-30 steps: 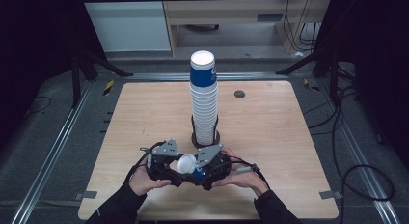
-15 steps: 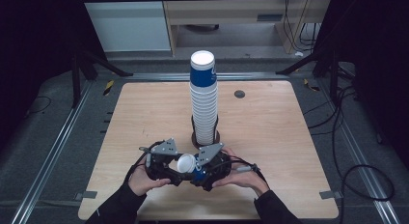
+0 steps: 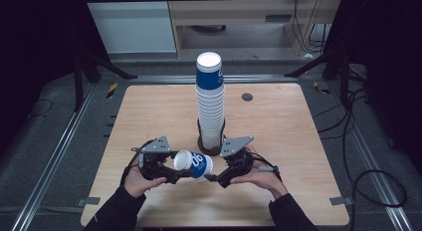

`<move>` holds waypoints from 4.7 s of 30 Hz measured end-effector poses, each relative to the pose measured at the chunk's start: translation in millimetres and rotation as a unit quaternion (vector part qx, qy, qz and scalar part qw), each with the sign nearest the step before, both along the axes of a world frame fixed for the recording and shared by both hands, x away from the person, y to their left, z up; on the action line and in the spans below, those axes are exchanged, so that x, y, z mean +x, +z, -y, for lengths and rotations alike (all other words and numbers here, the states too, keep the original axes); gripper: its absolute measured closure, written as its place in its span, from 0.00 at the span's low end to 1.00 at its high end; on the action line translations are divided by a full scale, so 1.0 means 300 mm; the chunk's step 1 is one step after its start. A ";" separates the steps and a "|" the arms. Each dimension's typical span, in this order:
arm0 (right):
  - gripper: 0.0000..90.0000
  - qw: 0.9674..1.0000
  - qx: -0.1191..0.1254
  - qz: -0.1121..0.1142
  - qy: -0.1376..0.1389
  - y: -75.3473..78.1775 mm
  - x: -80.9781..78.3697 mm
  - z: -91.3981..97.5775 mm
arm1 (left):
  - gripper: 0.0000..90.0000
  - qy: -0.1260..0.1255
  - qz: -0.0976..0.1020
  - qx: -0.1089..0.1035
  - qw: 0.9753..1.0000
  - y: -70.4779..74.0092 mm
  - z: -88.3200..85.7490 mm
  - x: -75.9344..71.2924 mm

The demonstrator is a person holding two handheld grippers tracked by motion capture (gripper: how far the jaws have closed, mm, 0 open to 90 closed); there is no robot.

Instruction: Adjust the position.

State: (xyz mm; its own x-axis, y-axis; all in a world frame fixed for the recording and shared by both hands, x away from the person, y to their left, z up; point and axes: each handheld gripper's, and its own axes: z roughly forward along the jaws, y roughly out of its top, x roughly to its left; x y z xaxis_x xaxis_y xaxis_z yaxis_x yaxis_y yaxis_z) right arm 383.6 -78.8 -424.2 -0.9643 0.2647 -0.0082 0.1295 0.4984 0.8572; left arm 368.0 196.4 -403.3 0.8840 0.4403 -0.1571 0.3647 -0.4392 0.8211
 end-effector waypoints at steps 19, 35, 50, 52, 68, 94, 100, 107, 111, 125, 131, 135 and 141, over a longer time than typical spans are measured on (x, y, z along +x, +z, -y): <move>0.08 0.997 0.052 -0.054 0.009 -0.041 0.019 0.020 | 0.30 -0.009 0.012 -0.085 0.996 0.012 -0.025 -0.003; 0.08 0.993 0.083 -0.064 0.058 -0.046 0.003 -0.021 | 0.30 -0.058 0.004 -0.098 0.993 0.010 0.023 -0.029; 0.19 0.991 0.079 -0.067 0.084 -0.053 -0.002 -0.024 | 0.30 -0.067 -0.007 -0.093 0.993 0.003 0.026 -0.024; 0.19 0.991 0.076 -0.066 0.085 -0.052 -0.002 -0.022 | 0.30 -0.069 -0.009 -0.092 0.993 0.002 0.028 -0.023; 0.20 0.996 0.022 -0.043 0.072 -0.047 -0.003 -0.004 | 0.20 -0.066 -0.013 -0.030 0.997 0.019 0.005 -0.016; 0.17 0.992 -0.076 -0.025 0.102 -0.106 -0.036 -0.089 | 0.29 -0.109 -0.055 0.077 0.989 -0.061 0.081 -0.014; 0.10 0.994 -0.052 -0.026 0.089 -0.091 -0.028 -0.070 | 0.29 -0.100 -0.049 0.065 0.992 -0.051 0.057 -0.007; 0.08 0.998 0.001 -0.026 0.054 -0.044 -0.006 -0.005 | 0.29 -0.067 -0.033 0.016 0.997 -0.030 -0.007 0.015; 0.08 0.998 0.033 -0.030 0.037 -0.025 0.007 0.030 | 0.29 -0.052 -0.013 -0.018 0.998 -0.014 -0.030 0.017; 0.08 0.994 0.075 -0.059 0.053 -0.033 0.011 0.035 | 0.29 -0.068 0.012 -0.075 0.995 -0.020 -0.008 -0.006; 0.08 0.992 0.076 -0.066 0.072 -0.044 0.003 0.015 | 0.29 -0.088 0.009 -0.077 0.993 -0.023 0.012 -0.018; 0.08 0.990 0.087 -0.070 0.081 -0.044 0.001 0.010 | 0.29 -0.101 0.006 -0.080 0.992 -0.023 0.022 -0.024; 0.13 0.988 0.092 -0.078 0.099 -0.045 -0.006 0.002 | 0.29 -0.113 0.006 -0.074 0.991 -0.024 0.038 -0.034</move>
